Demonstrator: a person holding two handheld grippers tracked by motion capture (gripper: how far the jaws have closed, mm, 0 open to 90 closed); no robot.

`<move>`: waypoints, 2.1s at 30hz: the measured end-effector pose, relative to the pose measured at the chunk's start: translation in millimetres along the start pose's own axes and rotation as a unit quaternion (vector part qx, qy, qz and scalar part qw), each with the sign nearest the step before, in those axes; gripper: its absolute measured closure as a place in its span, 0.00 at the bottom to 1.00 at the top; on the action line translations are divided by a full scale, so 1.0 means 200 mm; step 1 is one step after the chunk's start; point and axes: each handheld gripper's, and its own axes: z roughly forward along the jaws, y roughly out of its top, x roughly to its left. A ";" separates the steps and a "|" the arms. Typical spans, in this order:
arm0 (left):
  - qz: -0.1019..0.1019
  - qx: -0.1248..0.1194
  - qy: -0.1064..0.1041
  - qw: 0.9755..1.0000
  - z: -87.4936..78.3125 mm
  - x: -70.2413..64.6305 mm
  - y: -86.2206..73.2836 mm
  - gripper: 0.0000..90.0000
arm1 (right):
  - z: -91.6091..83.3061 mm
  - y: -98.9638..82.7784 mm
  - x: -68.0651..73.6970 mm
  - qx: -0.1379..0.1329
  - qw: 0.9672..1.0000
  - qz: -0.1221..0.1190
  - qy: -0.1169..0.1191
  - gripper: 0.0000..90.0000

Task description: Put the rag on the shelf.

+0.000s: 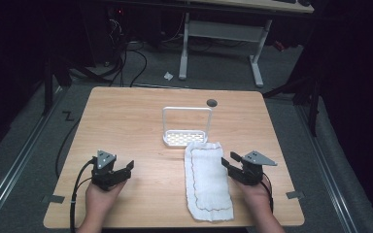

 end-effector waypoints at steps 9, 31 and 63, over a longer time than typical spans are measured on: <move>0.012 0.003 0.001 1.000 0.02 -0.02 0.00 0.31 | -0.02 -0.01 -0.01 -0.002 1.000 0.003 -0.004 0.56; 0.020 0.009 0.000 1.000 0.03 -0.03 -0.01 0.32 | -0.02 -0.01 0.00 0.001 1.000 0.000 -0.002 0.56; -0.007 -0.003 -0.059 0.998 0.05 -0.13 -0.01 0.45 | 0.16 -0.05 0.18 0.151 0.983 -0.067 0.076 1.00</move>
